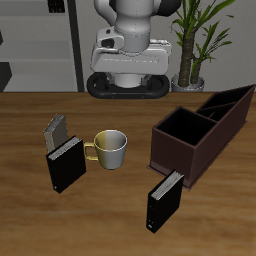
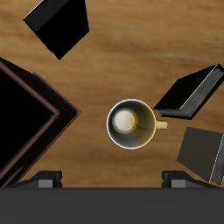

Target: Place the left black book into the left desk caddy's back compartment

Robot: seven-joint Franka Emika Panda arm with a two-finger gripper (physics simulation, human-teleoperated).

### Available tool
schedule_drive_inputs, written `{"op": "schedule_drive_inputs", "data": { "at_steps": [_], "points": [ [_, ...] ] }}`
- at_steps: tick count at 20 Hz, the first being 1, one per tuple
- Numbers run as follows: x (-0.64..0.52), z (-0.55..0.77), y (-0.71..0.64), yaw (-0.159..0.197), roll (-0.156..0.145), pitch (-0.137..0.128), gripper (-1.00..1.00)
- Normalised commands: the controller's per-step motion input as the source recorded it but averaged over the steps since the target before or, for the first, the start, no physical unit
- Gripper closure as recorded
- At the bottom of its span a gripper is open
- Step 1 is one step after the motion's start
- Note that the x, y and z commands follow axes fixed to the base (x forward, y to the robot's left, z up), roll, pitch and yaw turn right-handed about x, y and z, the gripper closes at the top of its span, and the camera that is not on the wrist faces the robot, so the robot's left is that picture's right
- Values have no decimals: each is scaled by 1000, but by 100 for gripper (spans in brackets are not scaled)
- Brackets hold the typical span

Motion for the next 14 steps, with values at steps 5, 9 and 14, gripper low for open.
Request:
{"op": "schedule_drive_inputs", "data": {
  "at_steps": [5,9,14],
  "points": [
    [-12,-105,-66,-14,-37,11,-100],
    [59,-68,-17,-13,-1,23,-100],
    [136,5,42,-20,-16,4,-100]
  ]
}}
